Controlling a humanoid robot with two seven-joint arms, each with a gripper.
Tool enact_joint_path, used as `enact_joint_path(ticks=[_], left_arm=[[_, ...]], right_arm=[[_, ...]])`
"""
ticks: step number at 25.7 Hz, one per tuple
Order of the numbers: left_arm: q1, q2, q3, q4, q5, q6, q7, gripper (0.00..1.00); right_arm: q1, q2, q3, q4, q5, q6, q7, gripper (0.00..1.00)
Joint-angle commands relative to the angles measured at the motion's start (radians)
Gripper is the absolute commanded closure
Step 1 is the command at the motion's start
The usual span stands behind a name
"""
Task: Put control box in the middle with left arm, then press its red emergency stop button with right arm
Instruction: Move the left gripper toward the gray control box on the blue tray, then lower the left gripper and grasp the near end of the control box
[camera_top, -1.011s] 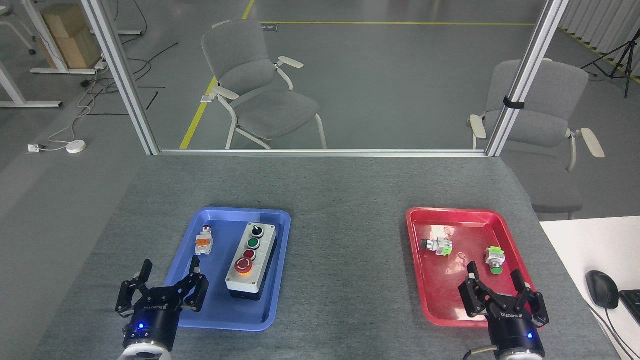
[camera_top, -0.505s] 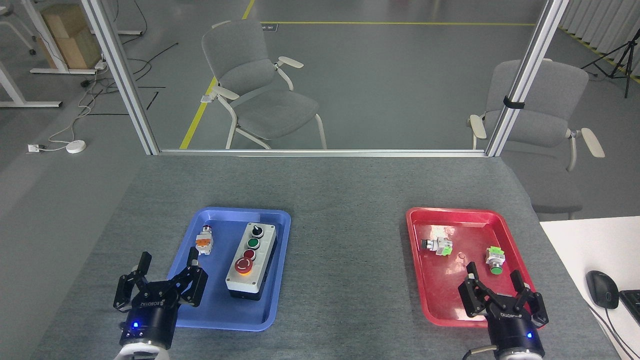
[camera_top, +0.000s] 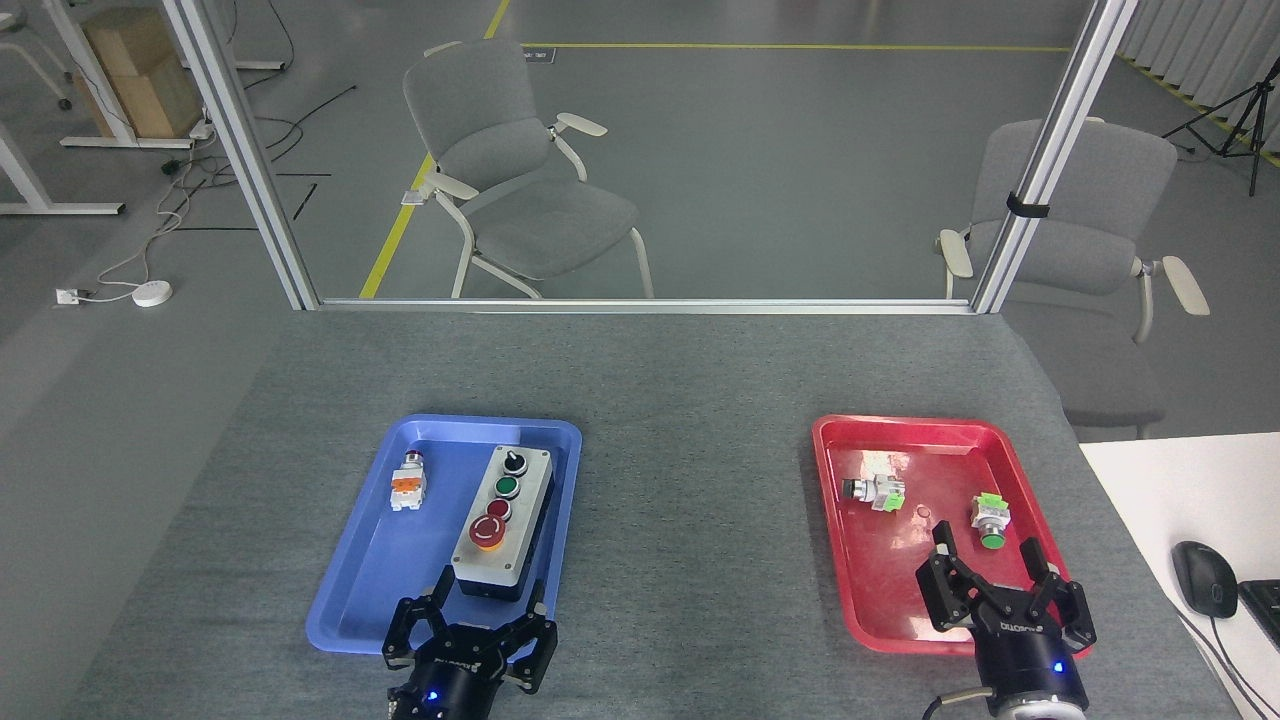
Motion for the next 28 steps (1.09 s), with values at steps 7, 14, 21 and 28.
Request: enact_joint_path(ticks=[7, 14, 21, 28], left_arm=[[-0.124, -0.020, 0.001, 0.209, -0.002, 0.051, -0.055, 0.01], [-0.129, -0.003, 0.057, 0.218, -0.001, 0.073, -0.056, 0.01], [-0.170, 0.024, 0.071, 0.255, 0.004, 0.071, -0.056, 0.01], [-0.258, 0.023, 0.071, 0.377, 0.017, 0.060, -0.055, 0.01]], right_arm=[[-0.018, 0.001, 0.001, 0.002, 0.000, -0.001, 0.004, 0.01], [-0.019, 0.001, 0.001, 0.002, 0.000, -0.001, 0.007, 0.01], [-0.018, 0.007, 0.001, 0.000, 0.002, -0.001, 0.010, 0.01], [-0.026, -0.002, 0.001, 0.008, 0.002, 0.001, 0.012, 0.01]])
